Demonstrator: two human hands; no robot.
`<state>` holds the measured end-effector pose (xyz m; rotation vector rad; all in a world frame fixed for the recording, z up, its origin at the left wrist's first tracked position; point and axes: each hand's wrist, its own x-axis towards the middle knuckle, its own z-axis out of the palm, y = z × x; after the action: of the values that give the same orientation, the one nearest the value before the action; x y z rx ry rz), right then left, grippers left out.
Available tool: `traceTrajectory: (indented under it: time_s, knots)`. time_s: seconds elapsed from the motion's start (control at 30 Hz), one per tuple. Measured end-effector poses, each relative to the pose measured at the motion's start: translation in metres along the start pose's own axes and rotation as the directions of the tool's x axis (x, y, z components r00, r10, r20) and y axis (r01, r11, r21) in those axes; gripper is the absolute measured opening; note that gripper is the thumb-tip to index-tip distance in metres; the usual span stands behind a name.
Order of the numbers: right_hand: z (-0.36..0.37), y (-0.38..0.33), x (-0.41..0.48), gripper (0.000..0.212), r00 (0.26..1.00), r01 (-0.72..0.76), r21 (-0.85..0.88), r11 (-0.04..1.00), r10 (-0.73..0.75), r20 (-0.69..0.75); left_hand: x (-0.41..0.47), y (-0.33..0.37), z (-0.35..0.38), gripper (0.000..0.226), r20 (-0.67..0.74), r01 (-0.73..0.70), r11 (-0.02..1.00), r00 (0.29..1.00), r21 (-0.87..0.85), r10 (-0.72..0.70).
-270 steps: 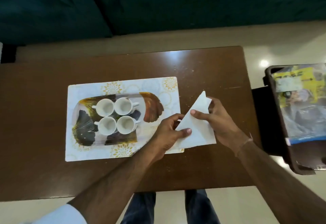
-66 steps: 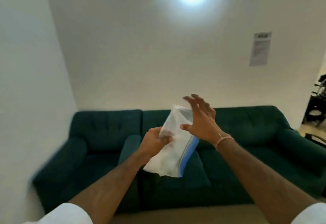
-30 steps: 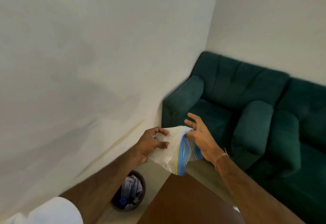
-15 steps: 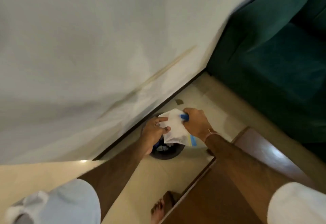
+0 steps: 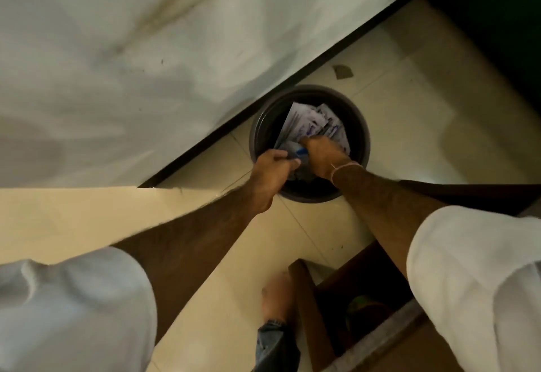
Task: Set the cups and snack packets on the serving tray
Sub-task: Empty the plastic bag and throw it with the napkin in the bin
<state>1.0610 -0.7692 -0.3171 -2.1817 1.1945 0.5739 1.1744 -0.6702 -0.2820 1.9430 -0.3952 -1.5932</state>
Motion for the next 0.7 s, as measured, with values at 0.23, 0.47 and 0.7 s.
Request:
traceTrajectory:
  time_s: [0.23,0.47,0.7]
  knots:
    - [0.055,0.013,0.034,0.079,0.985,-0.072,-0.058,0.996,0.080,0.155,0.032,-0.019,0.006,0.029,-0.026,-0.035,0.999,0.999,0.038,0.036]
    - [-0.007,0.010,-0.001,0.094,0.999,-0.033,0.023,0.999,0.032,0.036,0.014,0.006,-0.005,0.030,-0.069,-0.129,0.963,0.986,0.235,0.149]
    - [-0.139,-0.017,-0.075,0.072,0.985,-0.016,0.164,0.986,0.044,-0.166,-0.055,0.120,-0.011,0.022,-0.089,-0.303,0.836,0.920,0.457,0.382]
